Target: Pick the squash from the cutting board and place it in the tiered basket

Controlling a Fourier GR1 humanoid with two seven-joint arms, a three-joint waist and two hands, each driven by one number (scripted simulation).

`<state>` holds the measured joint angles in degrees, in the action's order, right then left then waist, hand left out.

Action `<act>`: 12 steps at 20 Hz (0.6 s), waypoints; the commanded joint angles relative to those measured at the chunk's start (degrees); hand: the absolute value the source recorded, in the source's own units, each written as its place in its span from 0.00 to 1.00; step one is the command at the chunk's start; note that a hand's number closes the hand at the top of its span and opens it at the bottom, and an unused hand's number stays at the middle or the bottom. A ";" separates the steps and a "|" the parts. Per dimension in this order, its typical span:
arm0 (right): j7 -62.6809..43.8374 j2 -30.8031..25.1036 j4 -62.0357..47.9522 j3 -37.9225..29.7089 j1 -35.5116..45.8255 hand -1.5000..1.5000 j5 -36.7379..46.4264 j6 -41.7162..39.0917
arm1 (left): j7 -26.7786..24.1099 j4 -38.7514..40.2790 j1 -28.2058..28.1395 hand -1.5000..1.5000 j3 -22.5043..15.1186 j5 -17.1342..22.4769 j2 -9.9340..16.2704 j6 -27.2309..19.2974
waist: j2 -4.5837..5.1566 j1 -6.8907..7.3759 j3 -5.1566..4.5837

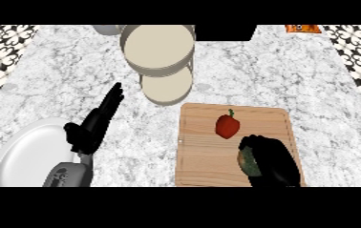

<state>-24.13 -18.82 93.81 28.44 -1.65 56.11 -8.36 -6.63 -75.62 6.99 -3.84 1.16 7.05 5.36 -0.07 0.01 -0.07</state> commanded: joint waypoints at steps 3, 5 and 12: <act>4.28 2.80 -0.86 -1.36 -1.00 1.00 2.89 1.19 | -0.63 0.48 0.10 0.50 0.58 -1.53 -1.19 0.41 | 0.05 -0.09 0.07; 2.30 5.96 -1.29 -0.03 2.28 1.00 4.42 0.65 | 0.83 -1.72 -1.07 0.50 0.14 -0.73 -1.77 0.47 | 0.05 0.02 0.07; 17.56 -10.10 -23.18 -22.83 20.43 1.00 -7.67 -4.70 | 0.75 -2.26 -0.59 0.50 -0.40 -0.44 -0.44 2.76 | 0.69 2.39 0.21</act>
<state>-12.46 -22.44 80.64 14.59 10.52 52.49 -10.56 -6.39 -76.24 7.10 -3.61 0.30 6.19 6.74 0.27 1.00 0.03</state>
